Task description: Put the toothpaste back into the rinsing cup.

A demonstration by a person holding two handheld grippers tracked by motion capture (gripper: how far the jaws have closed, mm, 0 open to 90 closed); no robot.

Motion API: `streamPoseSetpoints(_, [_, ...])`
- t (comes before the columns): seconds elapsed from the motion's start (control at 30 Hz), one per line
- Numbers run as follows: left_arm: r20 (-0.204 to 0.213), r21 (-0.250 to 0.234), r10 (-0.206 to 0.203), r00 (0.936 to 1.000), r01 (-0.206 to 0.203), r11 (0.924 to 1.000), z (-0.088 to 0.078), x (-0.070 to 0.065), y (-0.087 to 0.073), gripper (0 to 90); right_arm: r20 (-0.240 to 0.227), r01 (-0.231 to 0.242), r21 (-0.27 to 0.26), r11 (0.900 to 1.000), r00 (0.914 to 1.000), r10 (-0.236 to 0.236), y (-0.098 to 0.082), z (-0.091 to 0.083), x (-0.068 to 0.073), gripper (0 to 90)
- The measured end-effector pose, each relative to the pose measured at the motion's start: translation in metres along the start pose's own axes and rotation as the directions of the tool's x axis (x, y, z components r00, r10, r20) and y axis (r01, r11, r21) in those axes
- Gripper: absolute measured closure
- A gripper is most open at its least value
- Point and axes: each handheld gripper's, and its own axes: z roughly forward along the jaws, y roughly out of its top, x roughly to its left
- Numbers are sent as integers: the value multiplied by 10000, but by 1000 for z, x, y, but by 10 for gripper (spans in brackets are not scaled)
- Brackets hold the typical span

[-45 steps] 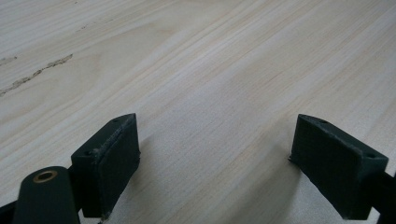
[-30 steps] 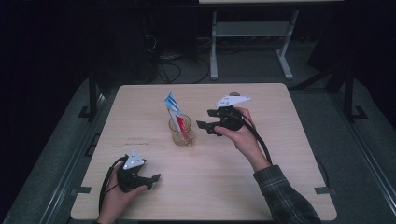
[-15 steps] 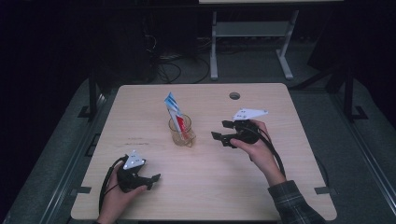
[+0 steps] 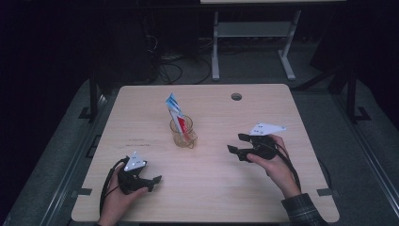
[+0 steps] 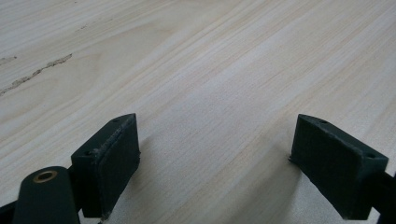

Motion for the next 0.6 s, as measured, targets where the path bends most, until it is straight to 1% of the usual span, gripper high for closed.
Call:
streamPoseSetpoints(0.03, [0,2,0,10000,0,10000,0,0,0,142,16,-18,41,10000,10000,18,-4,-3,0,336])
streamPoseSetpoints(0.07, [4,21,24,10000,-24,10000,0,0,0,142,11,-98,111,9999,10000,98,-11,-8,-1,332])
streamPoseSetpoints(0.1, [5,22,25,10000,-25,10000,0,0,0,142,11,-98,111,9999,10000,98,-11,-8,-1,332])
streamPoseSetpoints(0.23, [4,18,28,10000,-28,10000,0,0,0,142,124,-230,285,9993,9997,226,-27,-18,-3,326])
streamPoseSetpoints(0.27, [1,19,27,10000,-27,10000,0,0,0,142,154,-278,358,9990,9995,272,-35,-22,-4,324])
streamPoseSetpoints(0.3, [1,-7,25,10000,-25,10000,0,0,0,142,154,-278,358,9990,9995,272,-35,-22,-4,324])
streamPoseSetpoints(0.33, [-1,-10,21,10000,-21,10000,0,0,0,142,175,-292,473,9985,9994,284,-43,-25,-4,313])
streamPoseSetpoints(0.4, [-2,-6,24,10000,-24,10000,0,0,0,142,194,-304,539,9981,9994,294,-46,-27,-3,311])
streamPoseSetpoints(0.5, [3,-9,25,10000,-25,10000,0,0,0,142,366,-282,740,9969,9990,256,-58,-31,-3,296])
streamPoseSetpoints(0.6, [7,1,22,10000,-22,10000,0,0,0,142,588,-257,1068,9940,9981,195,-70,-33,-4,283])
